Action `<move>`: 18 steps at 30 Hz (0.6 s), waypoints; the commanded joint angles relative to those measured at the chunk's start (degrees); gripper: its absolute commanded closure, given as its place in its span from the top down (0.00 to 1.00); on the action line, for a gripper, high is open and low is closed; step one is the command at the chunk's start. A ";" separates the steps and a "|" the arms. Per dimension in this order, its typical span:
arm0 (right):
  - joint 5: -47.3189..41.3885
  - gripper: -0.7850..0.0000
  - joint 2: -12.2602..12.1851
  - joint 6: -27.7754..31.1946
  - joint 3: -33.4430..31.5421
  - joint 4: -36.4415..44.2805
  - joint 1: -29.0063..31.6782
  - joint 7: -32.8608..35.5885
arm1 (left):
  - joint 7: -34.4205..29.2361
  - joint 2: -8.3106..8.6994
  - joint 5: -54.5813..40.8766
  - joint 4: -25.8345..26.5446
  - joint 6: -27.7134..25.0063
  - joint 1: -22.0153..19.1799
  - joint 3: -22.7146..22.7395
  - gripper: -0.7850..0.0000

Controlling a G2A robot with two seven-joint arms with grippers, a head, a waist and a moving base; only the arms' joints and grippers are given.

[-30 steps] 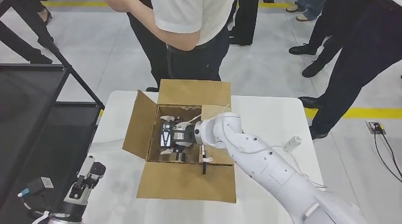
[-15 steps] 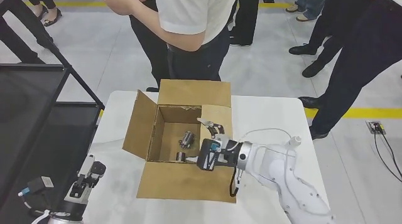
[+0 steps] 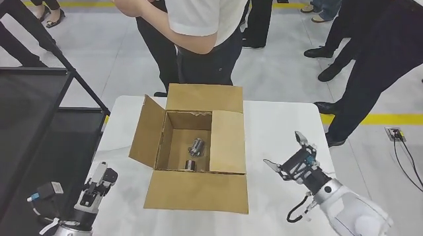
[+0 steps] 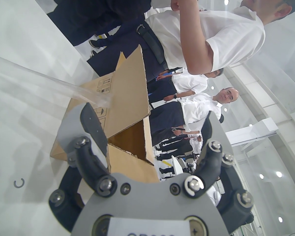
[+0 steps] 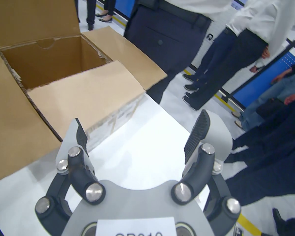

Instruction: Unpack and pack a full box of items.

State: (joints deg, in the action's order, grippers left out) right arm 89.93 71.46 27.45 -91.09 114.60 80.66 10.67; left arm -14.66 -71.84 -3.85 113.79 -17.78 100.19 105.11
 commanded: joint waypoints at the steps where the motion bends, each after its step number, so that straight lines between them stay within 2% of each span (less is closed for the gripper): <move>1: -0.76 1.00 -0.09 -2.04 -2.38 0.09 1.73 0.08 | 0.04 -0.01 0.16 0.05 -0.15 0.09 -0.09 1.00; 4: -2.09 1.00 -0.13 -5.64 -5.27 -0.86 3.74 0.12 | 0.13 -0.03 0.28 0.08 -0.32 0.26 -0.22 1.00; 7: -5.66 1.00 -0.21 -6.51 -7.55 -3.91 3.83 0.28 | 0.16 -0.05 0.20 0.07 -0.54 0.46 -0.33 1.00; 18: -6.14 1.00 -0.22 -6.82 -7.69 -4.53 3.73 1.04 | 0.51 -0.13 -0.40 0.01 -1.25 1.18 -0.27 1.00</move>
State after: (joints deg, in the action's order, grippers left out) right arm 83.79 71.24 20.64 -98.78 110.08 84.38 11.71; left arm -14.08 -71.97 -4.27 113.75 -18.97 101.30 104.86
